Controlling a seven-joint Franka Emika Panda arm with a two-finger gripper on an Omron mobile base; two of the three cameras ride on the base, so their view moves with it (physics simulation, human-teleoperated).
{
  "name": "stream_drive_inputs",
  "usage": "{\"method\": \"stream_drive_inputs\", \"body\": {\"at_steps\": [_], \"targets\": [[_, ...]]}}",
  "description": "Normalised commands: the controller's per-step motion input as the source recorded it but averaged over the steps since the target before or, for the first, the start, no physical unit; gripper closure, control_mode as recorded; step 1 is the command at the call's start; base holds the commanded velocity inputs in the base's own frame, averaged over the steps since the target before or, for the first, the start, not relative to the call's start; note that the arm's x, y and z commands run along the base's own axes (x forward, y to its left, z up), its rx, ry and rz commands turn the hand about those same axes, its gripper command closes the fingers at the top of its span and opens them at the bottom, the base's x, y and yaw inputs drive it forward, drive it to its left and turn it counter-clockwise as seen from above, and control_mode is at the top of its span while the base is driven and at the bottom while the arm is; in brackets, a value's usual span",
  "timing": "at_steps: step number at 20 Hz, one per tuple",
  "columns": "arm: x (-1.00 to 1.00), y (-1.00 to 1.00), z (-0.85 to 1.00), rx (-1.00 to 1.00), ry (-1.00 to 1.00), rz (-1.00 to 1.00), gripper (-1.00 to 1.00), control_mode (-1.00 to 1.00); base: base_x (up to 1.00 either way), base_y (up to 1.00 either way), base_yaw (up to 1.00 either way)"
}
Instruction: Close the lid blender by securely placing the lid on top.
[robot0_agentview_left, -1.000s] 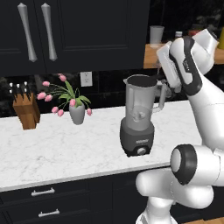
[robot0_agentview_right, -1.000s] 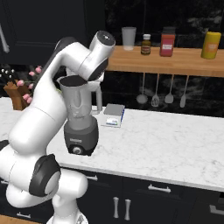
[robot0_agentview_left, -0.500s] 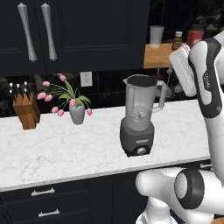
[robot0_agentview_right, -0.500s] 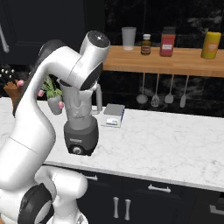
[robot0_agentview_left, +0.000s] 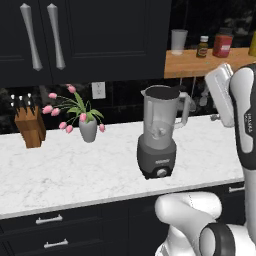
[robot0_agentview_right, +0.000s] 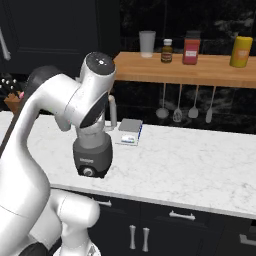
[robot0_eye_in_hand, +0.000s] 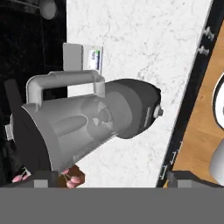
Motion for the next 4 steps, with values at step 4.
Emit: {"method": "stream_drive_inputs", "body": {"at_steps": [4], "targets": [[-0.09,-0.19,-0.35,-0.04,0.0,-0.07,-1.0,-1.0,0.0,0.0,0.0]]}}
